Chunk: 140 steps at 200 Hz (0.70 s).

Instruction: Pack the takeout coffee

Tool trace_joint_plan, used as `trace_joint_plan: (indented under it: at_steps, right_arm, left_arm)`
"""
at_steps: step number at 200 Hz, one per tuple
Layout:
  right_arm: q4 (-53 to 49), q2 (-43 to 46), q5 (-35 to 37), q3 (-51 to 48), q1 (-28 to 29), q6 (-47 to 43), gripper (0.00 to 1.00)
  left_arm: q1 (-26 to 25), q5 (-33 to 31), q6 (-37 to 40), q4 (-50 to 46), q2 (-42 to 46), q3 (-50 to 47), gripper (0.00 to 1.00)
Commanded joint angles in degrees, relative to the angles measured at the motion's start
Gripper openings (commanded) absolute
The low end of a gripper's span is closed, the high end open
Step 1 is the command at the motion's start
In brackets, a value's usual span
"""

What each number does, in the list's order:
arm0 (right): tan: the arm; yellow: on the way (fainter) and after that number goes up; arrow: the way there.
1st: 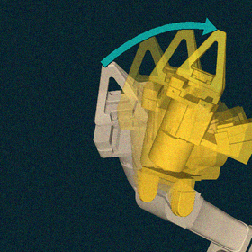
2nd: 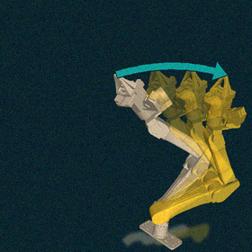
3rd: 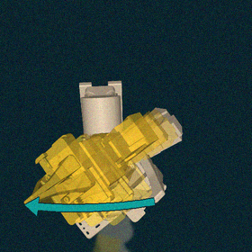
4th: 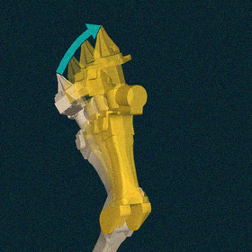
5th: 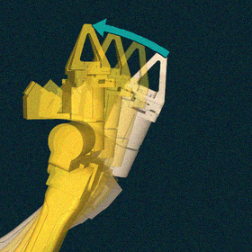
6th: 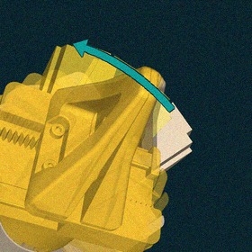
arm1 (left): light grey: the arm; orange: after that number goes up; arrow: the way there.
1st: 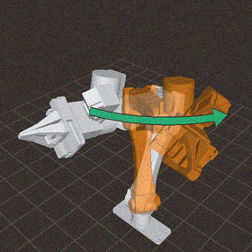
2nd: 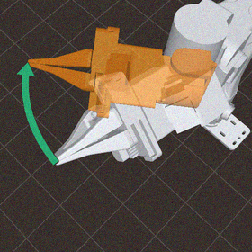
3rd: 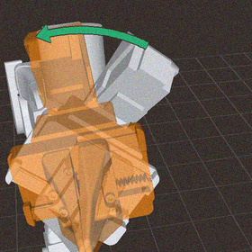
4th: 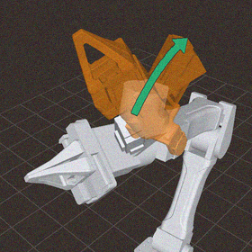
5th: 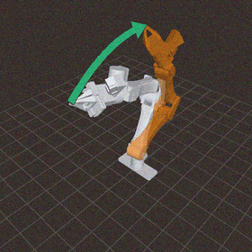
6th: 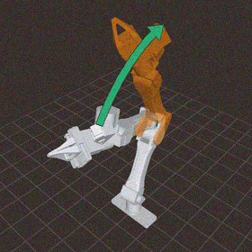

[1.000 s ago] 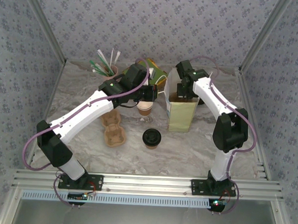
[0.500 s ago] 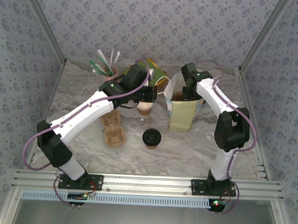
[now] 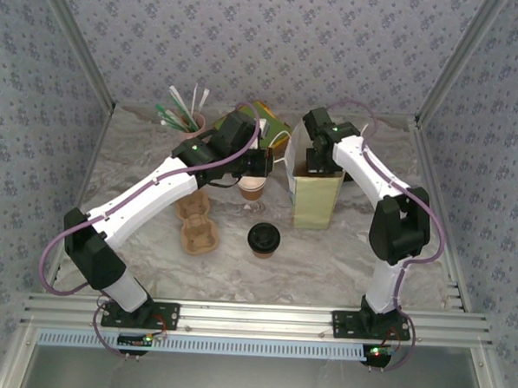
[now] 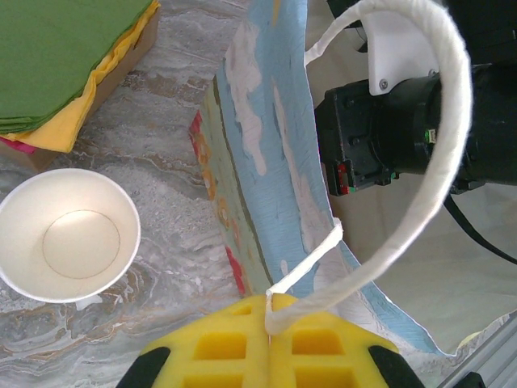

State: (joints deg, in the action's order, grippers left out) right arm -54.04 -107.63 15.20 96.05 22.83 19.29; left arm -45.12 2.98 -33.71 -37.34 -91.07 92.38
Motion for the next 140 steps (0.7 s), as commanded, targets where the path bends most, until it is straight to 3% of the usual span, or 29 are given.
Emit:
trace_joint_plan:
  at_steps: [1,140]
  right_arm:
    - [-0.7,-1.7,1.0,-0.2,-1.6,1.3,0.0]
    - [2.7,-2.4,0.6,-2.3,-3.4,1.5,0.0]
  left_arm:
    - [-0.2,0.2,-0.3,0.0,0.9,0.5,0.0]
    - [-0.3,1.0,-0.5,0.2,0.5,0.7,0.0]
